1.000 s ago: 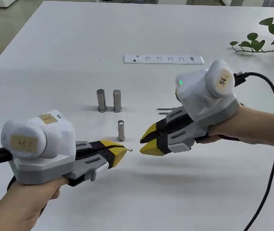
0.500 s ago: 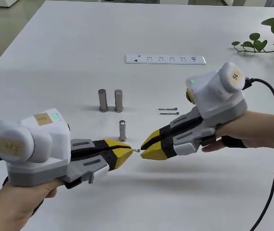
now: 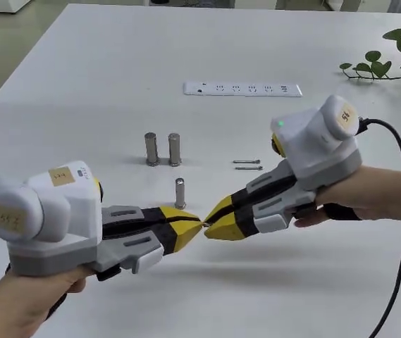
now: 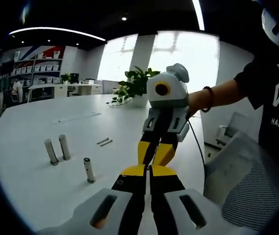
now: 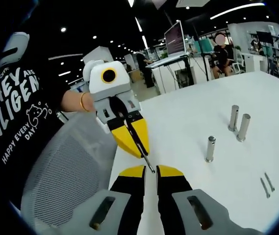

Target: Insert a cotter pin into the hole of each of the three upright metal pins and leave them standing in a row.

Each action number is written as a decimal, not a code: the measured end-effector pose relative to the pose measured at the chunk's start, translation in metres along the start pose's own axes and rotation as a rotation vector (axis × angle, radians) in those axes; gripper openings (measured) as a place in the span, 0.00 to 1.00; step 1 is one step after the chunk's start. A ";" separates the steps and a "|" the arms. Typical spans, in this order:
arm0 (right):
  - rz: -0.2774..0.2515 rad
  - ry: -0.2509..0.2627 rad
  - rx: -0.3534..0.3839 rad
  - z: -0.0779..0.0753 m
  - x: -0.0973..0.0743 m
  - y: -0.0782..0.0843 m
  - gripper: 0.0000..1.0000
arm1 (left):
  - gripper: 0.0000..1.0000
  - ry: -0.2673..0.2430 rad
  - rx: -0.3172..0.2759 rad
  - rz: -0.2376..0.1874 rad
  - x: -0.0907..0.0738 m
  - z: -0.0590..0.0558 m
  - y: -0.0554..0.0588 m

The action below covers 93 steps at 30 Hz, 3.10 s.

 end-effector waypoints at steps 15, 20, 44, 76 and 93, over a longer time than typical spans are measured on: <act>0.080 -0.005 -0.097 0.001 -0.006 -0.002 0.00 | 0.00 0.025 -0.056 -0.012 0.002 -0.003 0.003; 0.137 -0.010 -0.149 0.003 -0.007 -0.004 0.00 | 0.00 0.031 -0.051 -0.012 0.004 -0.003 0.003; 0.334 0.091 -0.213 -0.020 -0.010 -0.008 0.00 | 0.12 -0.107 -0.030 0.017 0.002 0.013 0.009; 0.504 0.241 -0.154 -0.063 -0.007 -0.008 0.00 | 0.25 -0.461 0.028 0.097 0.021 0.066 0.029; 0.529 0.242 -0.199 -0.076 0.003 -0.022 0.00 | 0.20 -0.486 0.003 0.125 0.047 0.083 0.035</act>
Point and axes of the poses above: the centre of the closed fingertips' face, and the gripper's own axes: x roughly forward along the fingers, z roughly to its left, y roughly out of its underside, the point moved 7 cm from there along -x, roughly backward along the fingers, and after that the axes turned 1 degree about -y, right-handed, at the moved point
